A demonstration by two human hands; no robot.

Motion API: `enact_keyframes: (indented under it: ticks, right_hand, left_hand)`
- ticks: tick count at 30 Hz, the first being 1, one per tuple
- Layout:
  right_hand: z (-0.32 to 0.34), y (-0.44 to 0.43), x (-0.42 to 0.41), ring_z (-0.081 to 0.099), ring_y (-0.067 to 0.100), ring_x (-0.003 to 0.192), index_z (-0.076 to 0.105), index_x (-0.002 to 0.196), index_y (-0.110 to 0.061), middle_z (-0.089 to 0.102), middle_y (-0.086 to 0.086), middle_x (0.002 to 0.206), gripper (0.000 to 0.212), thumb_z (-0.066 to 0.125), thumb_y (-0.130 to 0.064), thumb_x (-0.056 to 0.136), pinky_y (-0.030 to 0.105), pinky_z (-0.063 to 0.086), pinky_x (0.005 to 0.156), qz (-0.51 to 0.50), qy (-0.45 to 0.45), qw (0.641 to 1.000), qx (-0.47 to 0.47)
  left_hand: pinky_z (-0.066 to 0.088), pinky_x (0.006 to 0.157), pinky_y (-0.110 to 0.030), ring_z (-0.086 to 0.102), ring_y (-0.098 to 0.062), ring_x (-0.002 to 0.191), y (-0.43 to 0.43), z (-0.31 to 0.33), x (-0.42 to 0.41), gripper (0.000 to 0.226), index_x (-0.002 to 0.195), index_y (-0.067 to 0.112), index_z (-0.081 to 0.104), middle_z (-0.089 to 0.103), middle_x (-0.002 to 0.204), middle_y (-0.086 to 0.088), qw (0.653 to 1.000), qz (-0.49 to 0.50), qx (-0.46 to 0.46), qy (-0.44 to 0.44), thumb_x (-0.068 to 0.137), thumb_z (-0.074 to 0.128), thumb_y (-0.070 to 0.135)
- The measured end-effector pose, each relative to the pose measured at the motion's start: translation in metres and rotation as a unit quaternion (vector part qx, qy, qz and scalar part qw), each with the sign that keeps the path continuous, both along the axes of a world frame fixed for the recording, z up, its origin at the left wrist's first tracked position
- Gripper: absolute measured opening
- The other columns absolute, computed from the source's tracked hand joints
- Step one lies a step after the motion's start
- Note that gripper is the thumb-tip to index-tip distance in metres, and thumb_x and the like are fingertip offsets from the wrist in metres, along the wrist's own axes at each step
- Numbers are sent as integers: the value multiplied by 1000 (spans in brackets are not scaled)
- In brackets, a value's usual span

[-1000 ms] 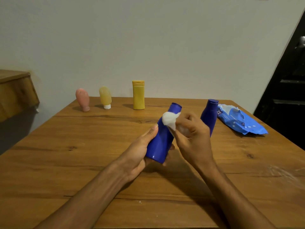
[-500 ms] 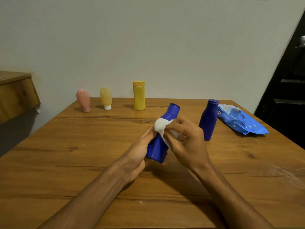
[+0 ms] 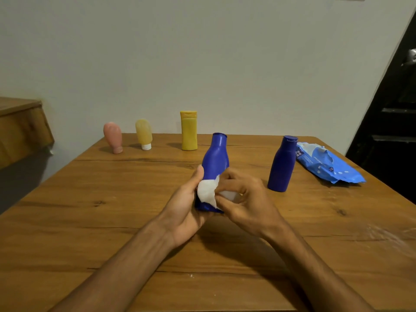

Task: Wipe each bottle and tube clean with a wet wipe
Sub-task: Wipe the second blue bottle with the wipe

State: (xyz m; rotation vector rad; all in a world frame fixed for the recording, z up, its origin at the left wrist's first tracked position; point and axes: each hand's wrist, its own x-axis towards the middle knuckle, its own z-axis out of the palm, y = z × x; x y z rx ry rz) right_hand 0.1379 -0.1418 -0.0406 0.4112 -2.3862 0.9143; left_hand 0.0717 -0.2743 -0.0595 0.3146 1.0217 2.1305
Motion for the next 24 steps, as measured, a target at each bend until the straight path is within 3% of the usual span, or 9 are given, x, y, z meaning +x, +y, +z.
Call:
enact_keyframes:
  ticks: [3,6,9,14,16,19,22,24]
  right_hand:
    - [-1,5,-1,54,3,89,65,76,-30,52,-25,85,8,57,-32,76,34,50,78,4,15,999,28]
    - [-7,9,-7,57,9,91,71,88,-19,61,-13,92,8,70,-22,80,44,52,75,-58,75,995,-40]
    - [-9,4,-8,59,8,91,71,95,-15,62,-8,96,15,71,-18,81,43,55,74,-85,93,989,-78]
    - [-6,-1,-2,50,-1,90,67,82,-29,51,-23,88,11,58,-34,78,38,45,73,-26,69,997,29]
    - [-5,-2,0,48,-6,91,67,81,-29,50,-25,87,12,57,-35,77,32,38,74,-7,52,996,67]
    - [-2,0,-1,50,-7,90,70,79,-28,50,-29,83,13,58,-33,78,29,39,73,4,35,997,68]
    - [-1,8,-4,57,3,86,73,82,-20,59,-19,86,4,70,-21,80,22,46,69,-8,36,999,-8]
    - [-1,11,-5,58,4,87,73,87,-15,63,-11,90,10,73,-23,81,19,47,68,-35,26,997,-59]
  left_hand:
    - [48,99,-46,61,-29,113,0,-1,-1,55,137,8,53,61,131,-20,1000,-5,-8,13,98,46,46]
    - [33,112,-53,56,-30,117,2,0,4,51,139,14,51,58,135,-19,1000,-3,4,29,96,46,41]
    - [33,111,-53,57,-27,115,4,1,7,50,139,19,52,58,135,-17,1000,-2,10,28,95,46,41]
    - [52,92,-41,65,-25,98,1,5,2,62,136,3,52,66,110,-18,1000,16,4,-23,95,46,49]
    - [59,74,-35,69,-25,83,1,7,3,66,131,0,54,69,93,-16,999,0,7,-49,94,46,54]
    - [60,60,-29,72,-25,71,2,8,4,62,122,-1,57,70,84,-16,998,14,16,-66,97,42,54]
    - [59,80,-35,70,-24,90,3,8,3,59,129,2,55,71,105,-18,998,43,21,-48,99,37,51]
    - [50,97,-38,64,-26,109,3,8,5,57,133,4,55,66,123,-19,998,44,20,-40,101,36,47]
